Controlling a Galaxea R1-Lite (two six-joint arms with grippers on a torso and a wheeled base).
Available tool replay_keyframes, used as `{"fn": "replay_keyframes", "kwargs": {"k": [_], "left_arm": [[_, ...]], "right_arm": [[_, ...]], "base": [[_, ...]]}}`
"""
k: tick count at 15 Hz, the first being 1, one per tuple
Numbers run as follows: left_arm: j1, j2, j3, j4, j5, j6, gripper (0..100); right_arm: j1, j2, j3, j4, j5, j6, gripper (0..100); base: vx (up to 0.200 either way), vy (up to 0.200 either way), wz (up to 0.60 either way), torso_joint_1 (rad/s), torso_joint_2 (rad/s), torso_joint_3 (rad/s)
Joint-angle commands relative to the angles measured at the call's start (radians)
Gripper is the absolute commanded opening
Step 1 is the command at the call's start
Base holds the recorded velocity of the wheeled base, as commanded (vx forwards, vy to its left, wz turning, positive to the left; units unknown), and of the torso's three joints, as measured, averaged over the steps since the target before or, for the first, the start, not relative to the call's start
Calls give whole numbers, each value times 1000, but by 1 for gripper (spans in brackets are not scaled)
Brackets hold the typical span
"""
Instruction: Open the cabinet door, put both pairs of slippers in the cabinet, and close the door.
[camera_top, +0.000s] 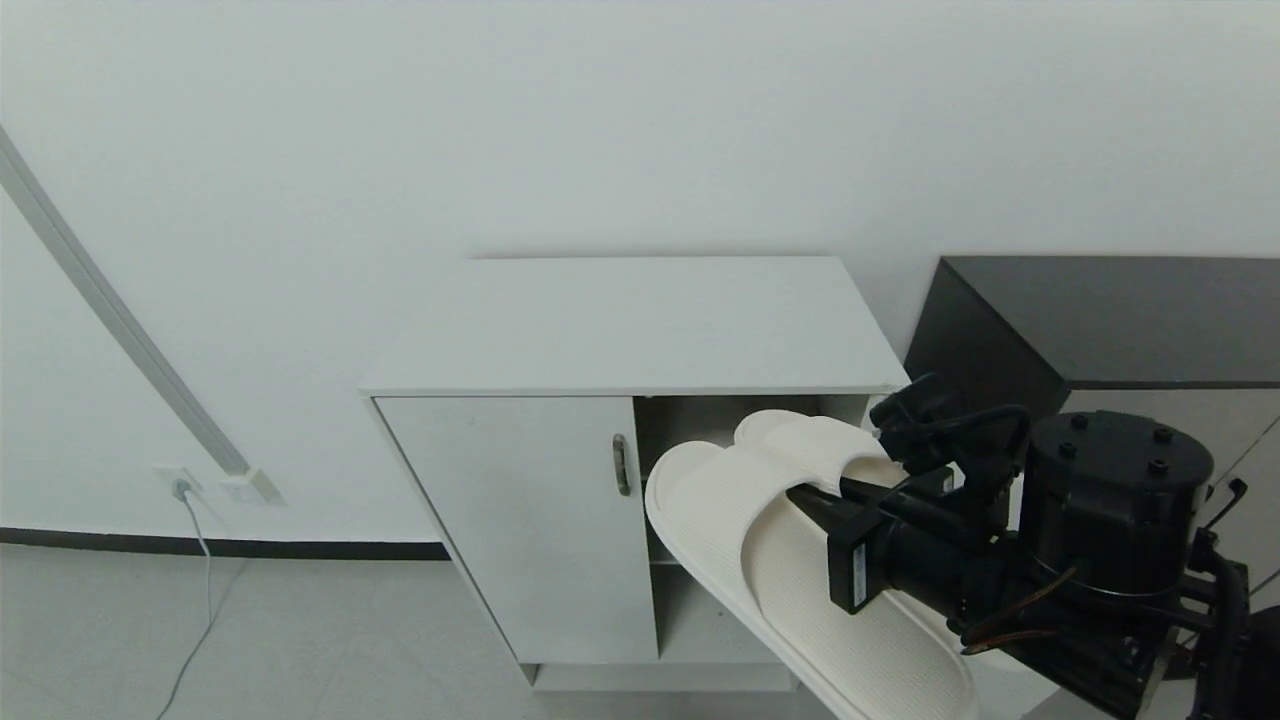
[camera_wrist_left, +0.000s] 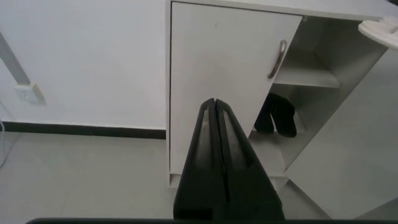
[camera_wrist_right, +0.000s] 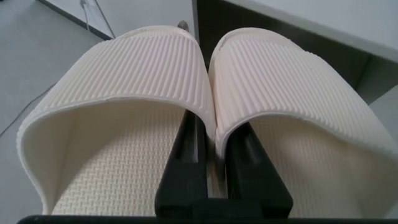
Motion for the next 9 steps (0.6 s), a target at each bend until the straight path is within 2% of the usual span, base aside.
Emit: {"fn": "replay_keyframes", "kwargs": {"k": [1, 9], "left_arm": [[0, 1, 0, 0, 0, 0, 0], [0, 1, 0, 0, 0, 0, 0]], "right_arm": [[2, 5, 0, 1, 0, 0, 0], [2, 6, 5, -1, 0, 0, 0]], "base": [[0, 0, 0, -232, 559, 310], [0, 0, 0, -217, 535, 320]]}}
